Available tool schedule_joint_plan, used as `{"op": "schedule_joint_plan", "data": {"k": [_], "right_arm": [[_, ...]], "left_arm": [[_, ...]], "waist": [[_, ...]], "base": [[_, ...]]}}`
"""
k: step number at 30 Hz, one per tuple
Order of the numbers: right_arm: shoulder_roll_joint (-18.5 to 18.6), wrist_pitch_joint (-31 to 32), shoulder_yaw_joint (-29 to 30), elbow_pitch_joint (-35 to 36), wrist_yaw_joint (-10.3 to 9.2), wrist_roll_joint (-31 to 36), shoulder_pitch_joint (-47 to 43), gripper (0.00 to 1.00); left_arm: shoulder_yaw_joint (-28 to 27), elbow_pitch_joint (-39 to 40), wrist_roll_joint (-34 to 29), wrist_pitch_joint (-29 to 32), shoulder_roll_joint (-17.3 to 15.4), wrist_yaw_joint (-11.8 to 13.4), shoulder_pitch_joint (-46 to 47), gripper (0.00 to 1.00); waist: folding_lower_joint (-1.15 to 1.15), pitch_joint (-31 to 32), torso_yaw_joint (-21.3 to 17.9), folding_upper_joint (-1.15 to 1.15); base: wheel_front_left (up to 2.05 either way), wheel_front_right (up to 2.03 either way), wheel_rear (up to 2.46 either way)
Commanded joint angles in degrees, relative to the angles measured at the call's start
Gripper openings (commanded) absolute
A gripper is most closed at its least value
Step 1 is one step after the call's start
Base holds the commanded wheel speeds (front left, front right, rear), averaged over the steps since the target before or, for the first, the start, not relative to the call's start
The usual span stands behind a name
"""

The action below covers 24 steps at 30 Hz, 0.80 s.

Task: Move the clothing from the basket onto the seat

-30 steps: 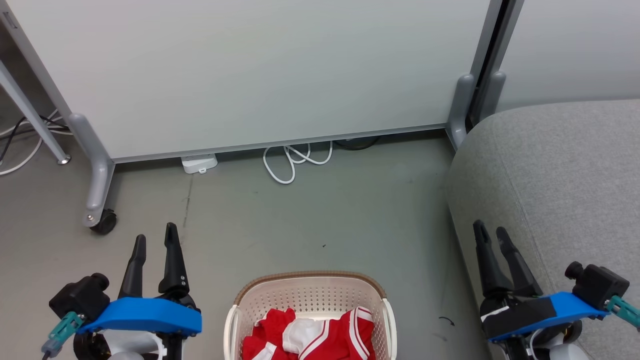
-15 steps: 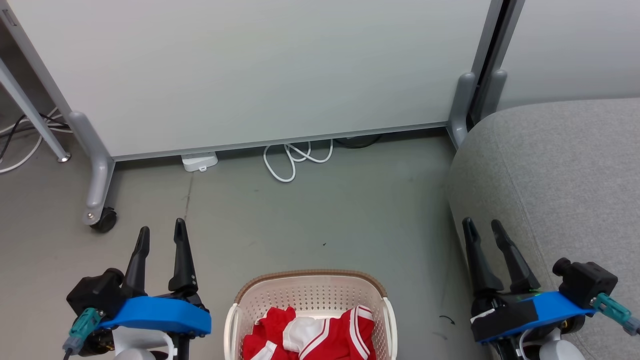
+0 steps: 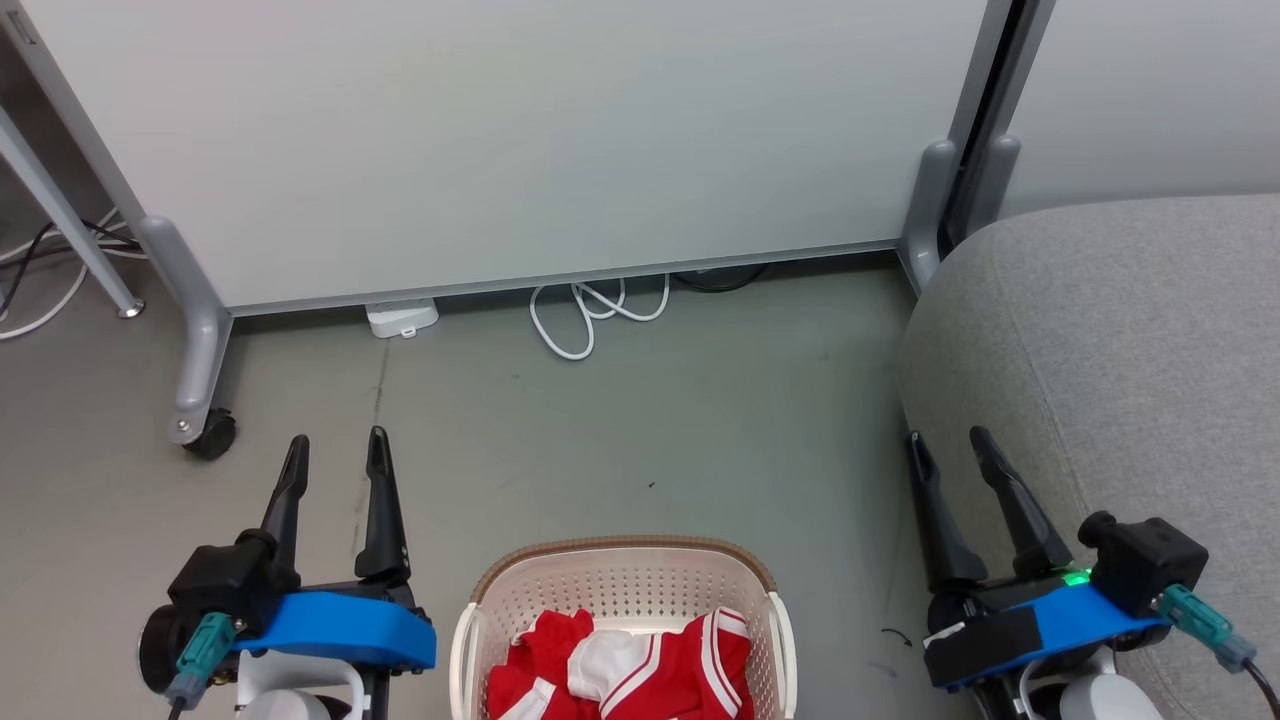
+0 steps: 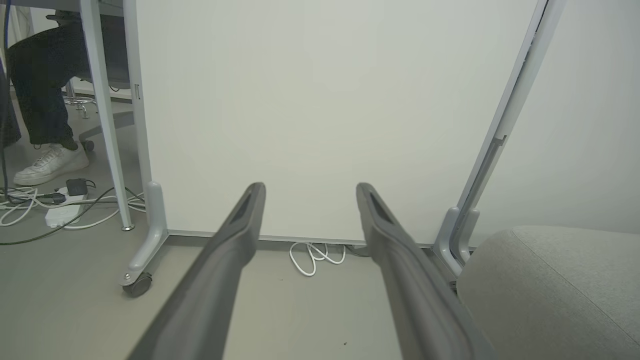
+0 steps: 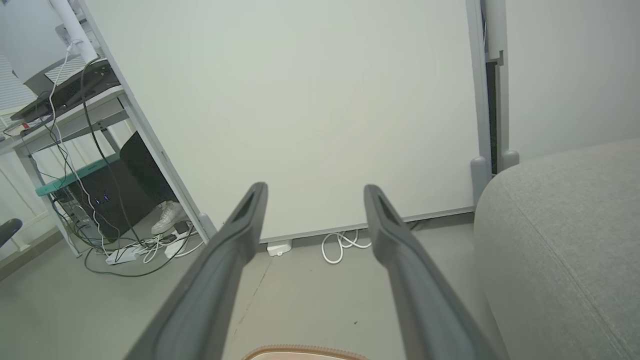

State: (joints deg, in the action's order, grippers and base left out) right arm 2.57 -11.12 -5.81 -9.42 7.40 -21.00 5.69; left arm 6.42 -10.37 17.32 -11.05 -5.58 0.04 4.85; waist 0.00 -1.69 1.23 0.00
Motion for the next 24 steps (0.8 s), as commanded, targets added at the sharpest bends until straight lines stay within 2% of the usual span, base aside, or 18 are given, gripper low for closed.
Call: {"op": "schedule_joint_plan", "data": {"k": [1,24], "right_arm": [[0.4,-0.3,-0.2,0.6,0.12,1.0,0.9,1.0],[0.5,-3.1,-1.9,0.1,0.14,9.6,0.7,1.0]], "left_arm": [[0.2,0.5,-1.0,-0.5,-0.5,0.4,1.1,1.0],[-0.7,-2.4,-8.5,-3.1,1.1,-4.0,0.8,1.0]], "waist": [[0.0,0.0,0.0,0.0],[0.0,0.1,0.3,0.0]], "base": [[0.0,0.0,0.0],[0.0,0.0,0.0]]}}
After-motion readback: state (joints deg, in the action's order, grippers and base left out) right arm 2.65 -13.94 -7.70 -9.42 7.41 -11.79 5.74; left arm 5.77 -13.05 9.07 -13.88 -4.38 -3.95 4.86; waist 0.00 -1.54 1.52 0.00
